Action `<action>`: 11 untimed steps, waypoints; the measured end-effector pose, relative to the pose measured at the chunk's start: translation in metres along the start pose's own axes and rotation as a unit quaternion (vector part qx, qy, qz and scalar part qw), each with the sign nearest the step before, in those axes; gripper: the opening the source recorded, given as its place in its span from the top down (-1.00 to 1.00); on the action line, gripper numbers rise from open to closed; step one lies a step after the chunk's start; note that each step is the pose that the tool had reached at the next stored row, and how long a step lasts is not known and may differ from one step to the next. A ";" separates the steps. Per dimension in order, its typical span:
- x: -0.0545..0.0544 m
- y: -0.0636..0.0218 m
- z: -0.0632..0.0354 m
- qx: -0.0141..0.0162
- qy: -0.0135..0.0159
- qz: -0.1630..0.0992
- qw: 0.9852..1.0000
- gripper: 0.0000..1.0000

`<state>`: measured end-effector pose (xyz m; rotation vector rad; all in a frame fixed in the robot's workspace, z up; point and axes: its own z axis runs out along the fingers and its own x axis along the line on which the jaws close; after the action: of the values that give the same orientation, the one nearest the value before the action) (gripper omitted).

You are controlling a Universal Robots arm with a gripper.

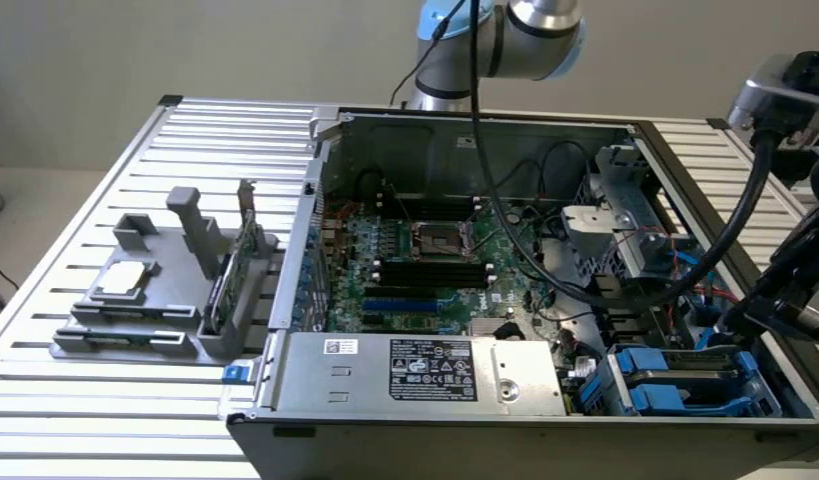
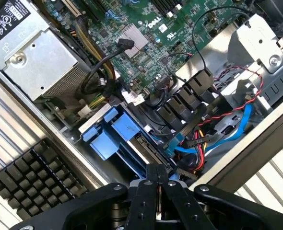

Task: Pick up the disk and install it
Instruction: 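Insert the first disk wire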

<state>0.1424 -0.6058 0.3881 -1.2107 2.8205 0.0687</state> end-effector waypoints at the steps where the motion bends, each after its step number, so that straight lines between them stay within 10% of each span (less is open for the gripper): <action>1: 0.000 0.0000 0.0000 -0.002 0.002 0.005 1.000 0.79; 5: 0.000 0.0000 0.0000 -0.008 0.009 0.025 1.000 0.79; 11: 0.000 0.0000 0.0001 -0.008 0.011 0.064 0.998 0.79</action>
<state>0.1424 -0.6058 0.3880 -1.0382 2.9204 0.0867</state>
